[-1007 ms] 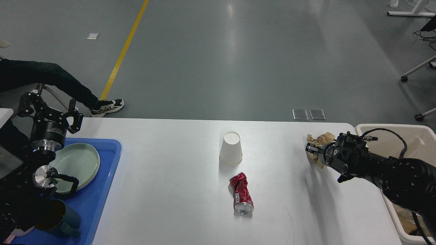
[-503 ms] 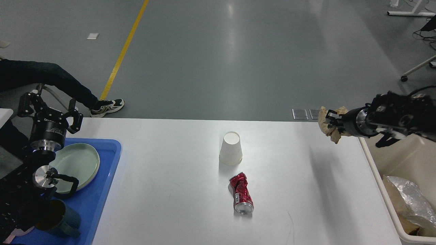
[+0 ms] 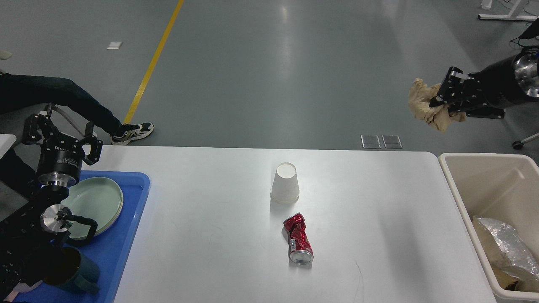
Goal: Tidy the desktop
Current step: 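Lift the crumpled paper and drop it into the white bin, then reach the right gripper to the crushed red can and grasp it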
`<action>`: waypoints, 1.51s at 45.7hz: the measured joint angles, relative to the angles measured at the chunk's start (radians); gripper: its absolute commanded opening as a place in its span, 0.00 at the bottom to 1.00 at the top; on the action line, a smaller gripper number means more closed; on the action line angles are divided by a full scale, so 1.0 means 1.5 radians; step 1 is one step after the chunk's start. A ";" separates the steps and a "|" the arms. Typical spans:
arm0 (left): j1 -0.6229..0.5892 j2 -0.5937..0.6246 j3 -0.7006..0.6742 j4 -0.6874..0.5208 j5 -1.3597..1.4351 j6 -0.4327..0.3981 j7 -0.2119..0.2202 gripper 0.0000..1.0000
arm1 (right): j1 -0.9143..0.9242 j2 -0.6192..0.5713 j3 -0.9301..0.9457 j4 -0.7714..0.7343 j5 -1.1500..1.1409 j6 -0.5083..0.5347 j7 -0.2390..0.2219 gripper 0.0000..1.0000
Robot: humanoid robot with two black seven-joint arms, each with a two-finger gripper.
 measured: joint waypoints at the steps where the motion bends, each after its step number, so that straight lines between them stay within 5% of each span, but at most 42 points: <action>1: 0.000 0.000 0.000 0.000 0.000 0.000 0.000 0.96 | -0.012 0.000 -0.003 -0.008 0.000 -0.014 0.000 0.00; 14: 0.000 0.000 0.000 0.000 0.000 0.000 0.000 0.96 | -0.359 0.007 0.000 -0.176 0.002 -0.280 0.000 0.04; 16: 0.000 0.000 0.000 0.000 0.000 0.000 0.000 0.96 | -0.416 0.018 0.006 -0.218 0.002 -0.290 0.000 0.38; 18: 0.000 0.000 0.000 0.000 0.000 0.000 0.000 0.96 | -0.461 0.032 0.012 -0.254 0.002 -0.298 0.001 0.86; 19: 0.000 0.000 0.000 0.000 0.000 -0.001 0.000 0.96 | -0.488 0.043 0.017 -0.276 0.002 -0.302 0.001 1.00; 28: 0.000 0.000 0.000 0.000 0.000 -0.001 0.000 0.96 | -0.642 0.121 0.032 -0.430 0.002 -0.312 0.002 1.00; 46: 0.000 0.000 0.000 0.000 0.000 -0.001 0.000 0.96 | -0.659 0.150 0.027 -0.430 0.000 -0.302 0.000 1.00; 52: 0.000 0.000 0.000 0.000 0.000 -0.001 0.000 0.96 | -0.572 0.157 0.007 -0.335 -0.003 -0.296 -0.001 1.00; 61: 0.000 0.000 0.000 0.000 0.000 -0.001 0.000 0.96 | -0.338 0.185 -0.098 -0.064 -0.007 -0.275 -0.002 1.00; 69: 0.000 0.000 0.000 0.000 0.000 0.000 0.000 0.96 | -0.168 0.260 -0.104 0.038 -0.003 -0.057 0.000 1.00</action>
